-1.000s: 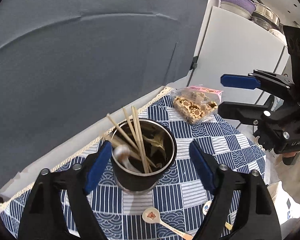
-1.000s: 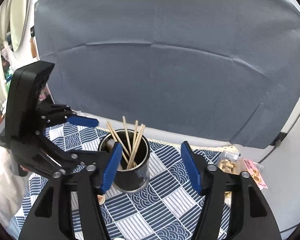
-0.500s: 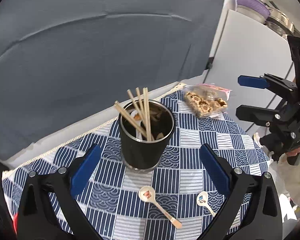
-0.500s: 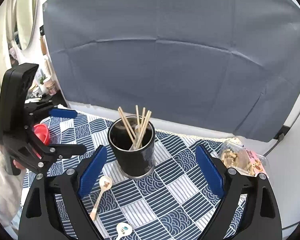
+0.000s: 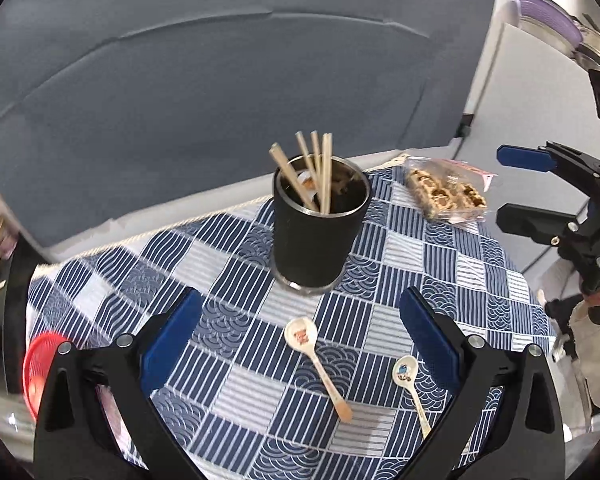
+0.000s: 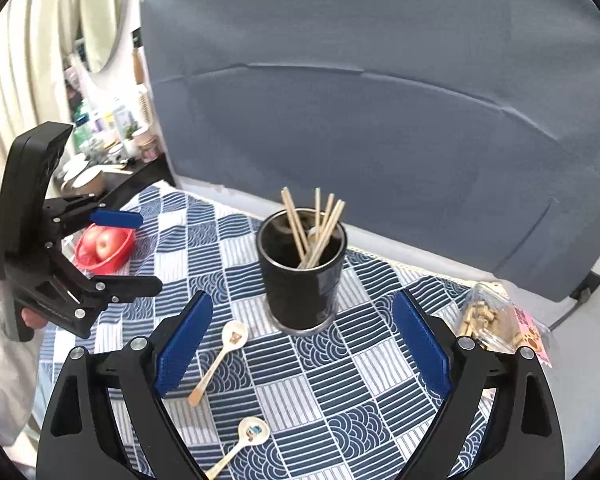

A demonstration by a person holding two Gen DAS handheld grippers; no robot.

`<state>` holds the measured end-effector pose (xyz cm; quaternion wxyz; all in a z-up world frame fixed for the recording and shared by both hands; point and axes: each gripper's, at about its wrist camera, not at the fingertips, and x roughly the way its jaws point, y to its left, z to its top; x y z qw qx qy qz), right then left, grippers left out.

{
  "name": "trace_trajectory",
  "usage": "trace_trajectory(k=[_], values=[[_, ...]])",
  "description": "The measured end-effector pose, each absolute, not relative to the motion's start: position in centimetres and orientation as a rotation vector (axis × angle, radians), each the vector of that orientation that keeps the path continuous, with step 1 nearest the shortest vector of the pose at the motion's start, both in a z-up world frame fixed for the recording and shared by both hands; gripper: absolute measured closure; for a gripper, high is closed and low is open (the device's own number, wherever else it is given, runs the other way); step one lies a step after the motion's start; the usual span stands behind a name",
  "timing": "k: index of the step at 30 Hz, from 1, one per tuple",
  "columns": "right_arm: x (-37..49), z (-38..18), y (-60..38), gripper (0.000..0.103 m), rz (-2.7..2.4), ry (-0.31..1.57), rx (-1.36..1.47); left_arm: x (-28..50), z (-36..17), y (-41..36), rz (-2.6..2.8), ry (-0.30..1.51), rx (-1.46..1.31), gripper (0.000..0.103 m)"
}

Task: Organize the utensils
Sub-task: 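Move both tools back toward the two small printed spoons, then close the left tool on the orange-handled printed spoon while the right tool grasps the other printed spoon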

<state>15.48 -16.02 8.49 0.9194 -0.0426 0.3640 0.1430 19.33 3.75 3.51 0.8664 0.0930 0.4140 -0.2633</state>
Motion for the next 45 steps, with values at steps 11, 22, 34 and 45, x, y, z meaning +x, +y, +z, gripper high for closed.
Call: trace_trajectory(k=[11,22,34,45], values=[[14.8,6.2,-16.1,0.016,0.427,0.777,-0.135,15.3,0.4,4.7,-0.404,0.918,0.120,0.006],[15.8,1.4,-14.1,0.017,0.549,0.850,-0.152,13.4,-4.4,5.2,-0.369,1.009,0.091,0.006],[20.4,-5.0,-10.5,0.038,0.676,0.995,-0.194,14.2,-9.8,4.4,-0.334,1.121,0.042,0.006],[24.6,-10.6,-7.3,0.053,0.738,1.090,-0.261,16.1,-14.9,4.0,-0.322,1.229,0.009,0.006]])
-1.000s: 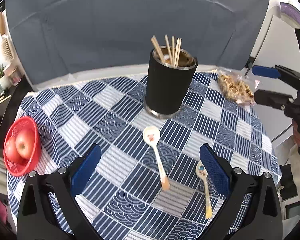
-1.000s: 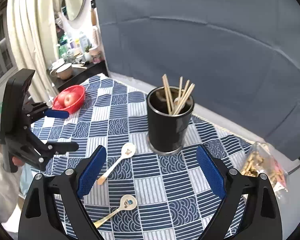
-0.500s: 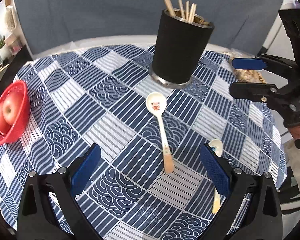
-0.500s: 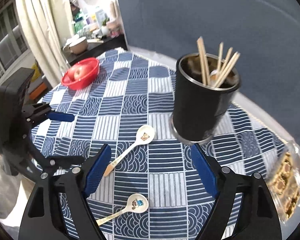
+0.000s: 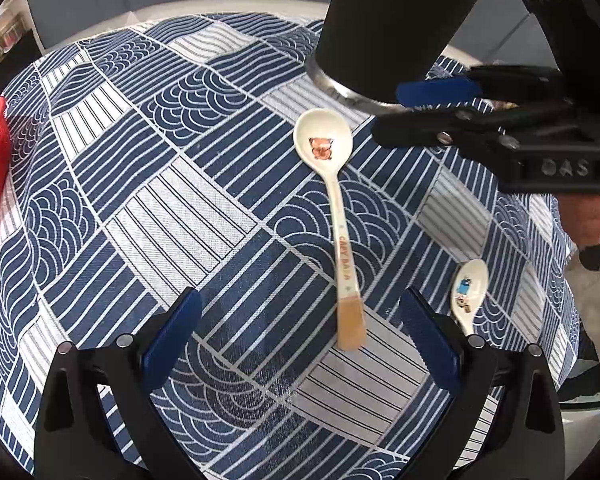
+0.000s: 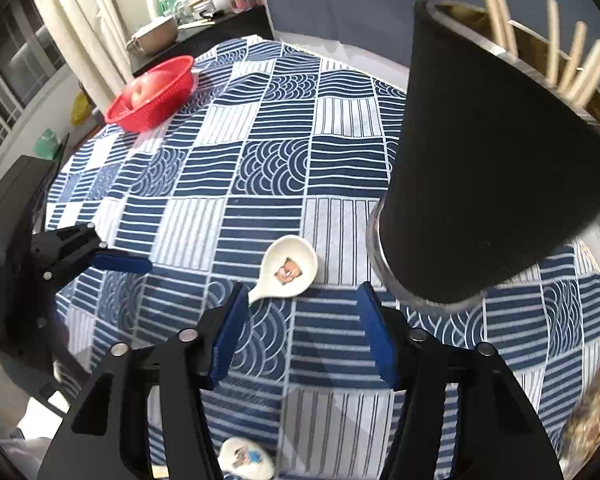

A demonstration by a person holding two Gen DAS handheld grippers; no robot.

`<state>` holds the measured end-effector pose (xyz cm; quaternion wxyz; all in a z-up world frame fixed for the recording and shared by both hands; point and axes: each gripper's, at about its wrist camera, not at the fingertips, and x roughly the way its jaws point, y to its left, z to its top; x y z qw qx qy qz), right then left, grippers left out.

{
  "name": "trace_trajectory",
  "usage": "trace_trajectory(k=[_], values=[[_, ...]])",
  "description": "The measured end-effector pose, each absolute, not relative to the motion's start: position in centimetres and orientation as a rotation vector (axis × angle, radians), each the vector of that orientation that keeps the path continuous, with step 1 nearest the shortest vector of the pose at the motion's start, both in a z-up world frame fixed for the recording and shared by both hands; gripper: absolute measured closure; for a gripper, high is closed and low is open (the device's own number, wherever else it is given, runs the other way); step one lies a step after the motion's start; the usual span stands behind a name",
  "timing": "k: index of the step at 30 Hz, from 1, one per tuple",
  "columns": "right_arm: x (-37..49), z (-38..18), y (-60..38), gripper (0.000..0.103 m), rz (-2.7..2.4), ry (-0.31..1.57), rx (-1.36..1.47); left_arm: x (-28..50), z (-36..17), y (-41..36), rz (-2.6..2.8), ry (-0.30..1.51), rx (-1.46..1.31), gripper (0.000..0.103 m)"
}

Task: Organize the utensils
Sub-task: 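Close the left tool on the orange-handled printed spoon while the right tool grasps the other printed spoon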

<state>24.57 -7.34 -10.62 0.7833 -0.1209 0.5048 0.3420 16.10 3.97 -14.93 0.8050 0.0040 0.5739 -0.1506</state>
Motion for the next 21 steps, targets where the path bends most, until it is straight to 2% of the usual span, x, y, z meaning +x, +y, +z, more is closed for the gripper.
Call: trace_trajectory(k=[4,9,10,11,15,18,19,21], values=[[25.5,-12.0,-6.6,0.058,0.753,1.105,-0.276,16.4,-15.2,3.9,-0.316,1.240,0.036,0.006],[26.1,-13.6,-5.2,0.058,0.770,1.111,-0.310,16.6,-15.6,3.1,-0.333,1.251,0.070,0.006],[26.2,-13.8,-5.0,0.067,0.766,1.113,-0.315,16.7,-15.7,2.9,-0.336,1.255,0.073,0.006],[26.3,-14.0,-4.9,0.085,0.766,1.115,-0.317,16.7,-15.9,2.8,-0.336,1.259,0.076,0.006],[26.3,-13.7,-5.1,0.095,0.797,1.112,-0.266,16.8,-16.0,2.2,-0.337,1.246,0.093,0.006],[26.1,-13.4,-5.4,0.097,0.801,1.117,-0.227,17.0,-15.9,1.9,-0.319,1.225,0.123,0.022],[25.9,-13.2,-5.6,0.097,0.803,1.114,-0.205,17.1,-15.7,1.8,-0.320,1.220,0.132,0.030],[25.7,-12.5,-6.2,0.097,0.797,1.100,-0.155,17.1,-15.3,1.9,-0.371,1.227,0.100,0.056]])
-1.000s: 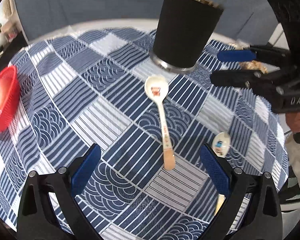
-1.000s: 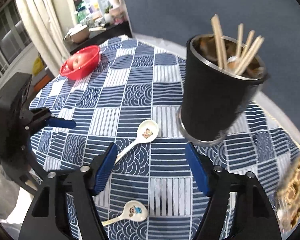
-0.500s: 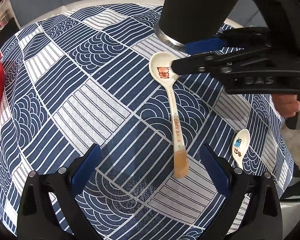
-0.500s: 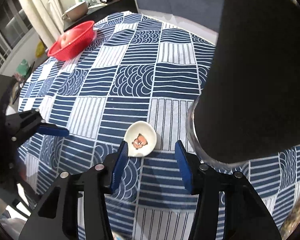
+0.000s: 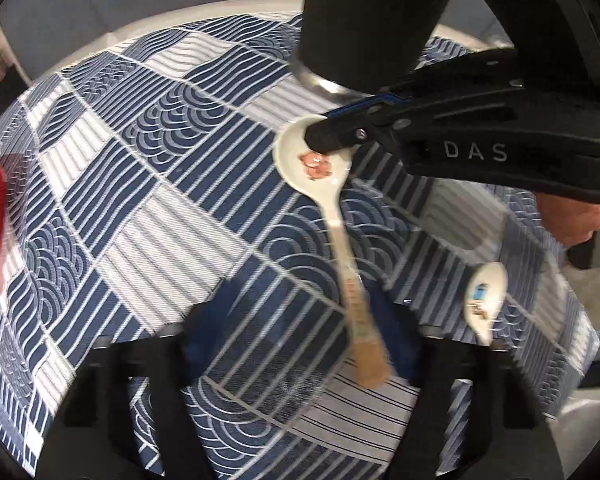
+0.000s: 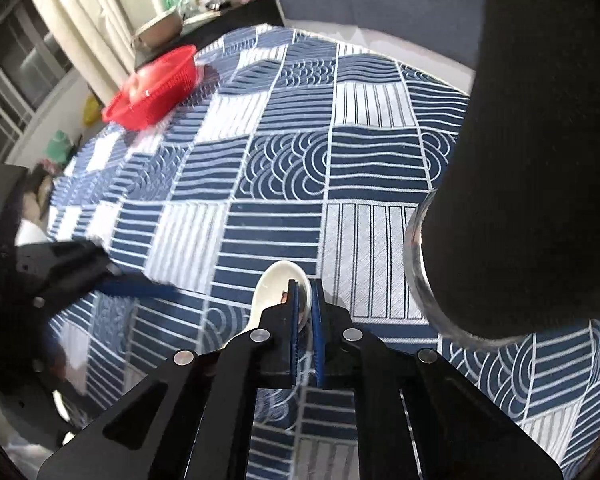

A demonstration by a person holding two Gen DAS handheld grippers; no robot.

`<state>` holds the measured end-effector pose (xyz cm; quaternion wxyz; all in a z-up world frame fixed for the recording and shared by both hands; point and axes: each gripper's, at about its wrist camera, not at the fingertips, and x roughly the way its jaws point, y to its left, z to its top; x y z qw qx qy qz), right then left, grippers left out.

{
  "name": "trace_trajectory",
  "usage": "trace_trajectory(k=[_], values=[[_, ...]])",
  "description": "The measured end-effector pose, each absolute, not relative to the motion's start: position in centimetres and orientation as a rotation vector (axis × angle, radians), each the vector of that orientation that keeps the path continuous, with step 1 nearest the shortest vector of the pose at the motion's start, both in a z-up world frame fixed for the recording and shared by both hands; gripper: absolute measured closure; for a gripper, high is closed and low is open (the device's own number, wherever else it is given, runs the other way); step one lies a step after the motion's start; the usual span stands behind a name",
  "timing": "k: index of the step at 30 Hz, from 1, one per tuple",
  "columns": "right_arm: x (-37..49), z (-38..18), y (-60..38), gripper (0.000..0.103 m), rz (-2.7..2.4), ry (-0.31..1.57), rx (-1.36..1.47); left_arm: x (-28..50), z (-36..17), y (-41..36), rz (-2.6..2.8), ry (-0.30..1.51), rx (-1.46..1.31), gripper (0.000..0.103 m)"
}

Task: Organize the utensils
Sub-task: 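Close the left tool on the orange-handled printed spoon while the right tool grasps the other printed spoon, then lift the left tool's spoon toward the black cup while the right tool carries its own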

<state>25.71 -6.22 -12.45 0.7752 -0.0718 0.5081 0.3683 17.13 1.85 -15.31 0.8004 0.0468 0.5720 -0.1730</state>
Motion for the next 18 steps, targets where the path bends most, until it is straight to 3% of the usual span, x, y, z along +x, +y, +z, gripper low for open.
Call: trace_trajectory(k=[1,2,18], values=[[25.6,-12.0,-6.6,0.098,0.799,1.095,-0.123,17.2,-15.2,1.8,-0.402,1.241,0.079,0.081],[25.5,-11.7,-6.8,0.098,0.800,1.090,-0.103,17.2,-15.2,1.6,-0.422,1.260,0.071,0.091],[20.2,-3.9,-10.0,0.099,0.714,0.929,-0.088,16.4,-10.7,0.7,-0.480,1.201,0.139,0.091]])
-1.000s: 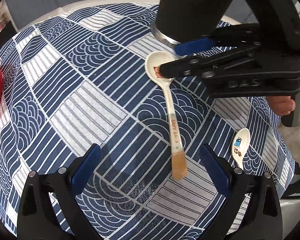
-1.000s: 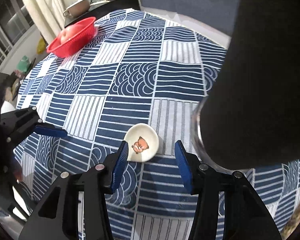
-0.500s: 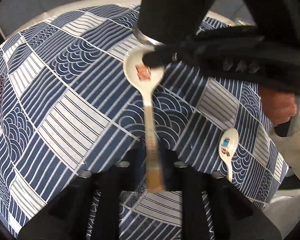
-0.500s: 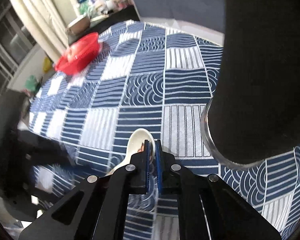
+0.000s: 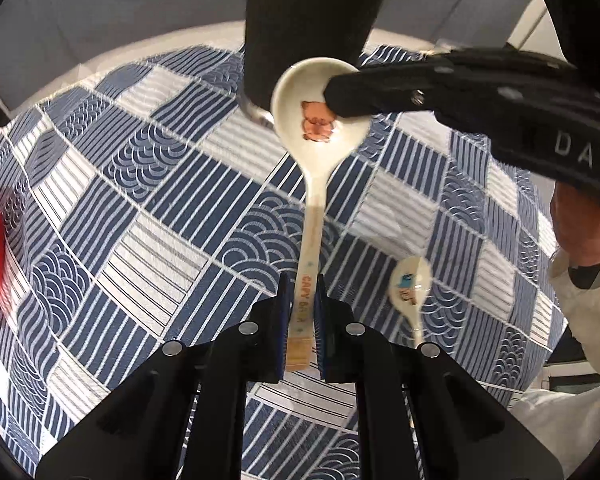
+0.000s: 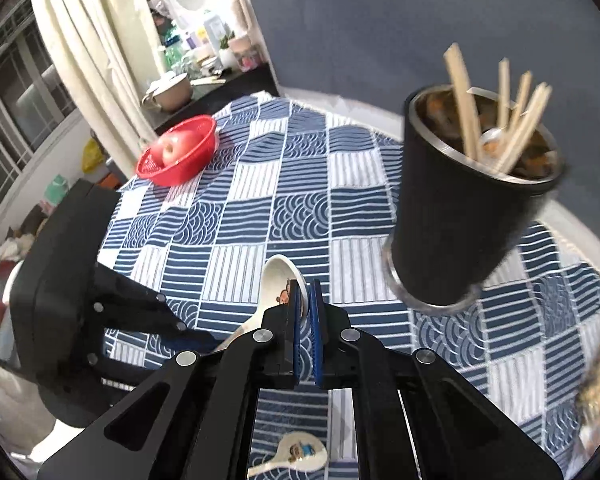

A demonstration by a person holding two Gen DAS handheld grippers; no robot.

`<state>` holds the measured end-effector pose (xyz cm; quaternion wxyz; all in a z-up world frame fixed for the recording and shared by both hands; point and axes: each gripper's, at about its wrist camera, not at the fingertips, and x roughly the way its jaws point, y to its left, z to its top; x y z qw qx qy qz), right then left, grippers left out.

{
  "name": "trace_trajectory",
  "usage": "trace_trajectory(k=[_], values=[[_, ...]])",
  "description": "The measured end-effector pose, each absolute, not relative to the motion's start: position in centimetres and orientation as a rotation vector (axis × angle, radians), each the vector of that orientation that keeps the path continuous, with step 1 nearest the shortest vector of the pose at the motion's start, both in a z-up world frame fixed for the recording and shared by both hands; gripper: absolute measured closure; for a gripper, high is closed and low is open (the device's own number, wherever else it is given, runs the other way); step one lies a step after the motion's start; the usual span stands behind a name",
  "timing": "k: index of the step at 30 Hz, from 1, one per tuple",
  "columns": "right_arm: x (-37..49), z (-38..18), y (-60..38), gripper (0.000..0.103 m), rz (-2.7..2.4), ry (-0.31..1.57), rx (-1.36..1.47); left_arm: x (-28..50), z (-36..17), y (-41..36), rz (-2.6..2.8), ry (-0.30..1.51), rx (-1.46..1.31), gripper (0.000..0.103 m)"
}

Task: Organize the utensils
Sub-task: 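Lift the left tool's spoon toward the black cup while the right tool carries its own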

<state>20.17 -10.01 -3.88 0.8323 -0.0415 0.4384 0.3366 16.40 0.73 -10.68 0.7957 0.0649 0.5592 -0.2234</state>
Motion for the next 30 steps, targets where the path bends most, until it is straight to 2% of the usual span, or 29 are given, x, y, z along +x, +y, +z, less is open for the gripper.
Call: trace_trajectory(k=[15,30], values=[[14.7,3.7,-15.8,0.099,0.545,0.753,-0.078,14.6,-3.1,-4.4,-0.592,1.066,0.247,0.090],[14.5,12.0,-18.6,0.099,0.365,0.614,-0.119,18.3,4.8,-7.5,-0.730,0.923,0.347,0.089]])
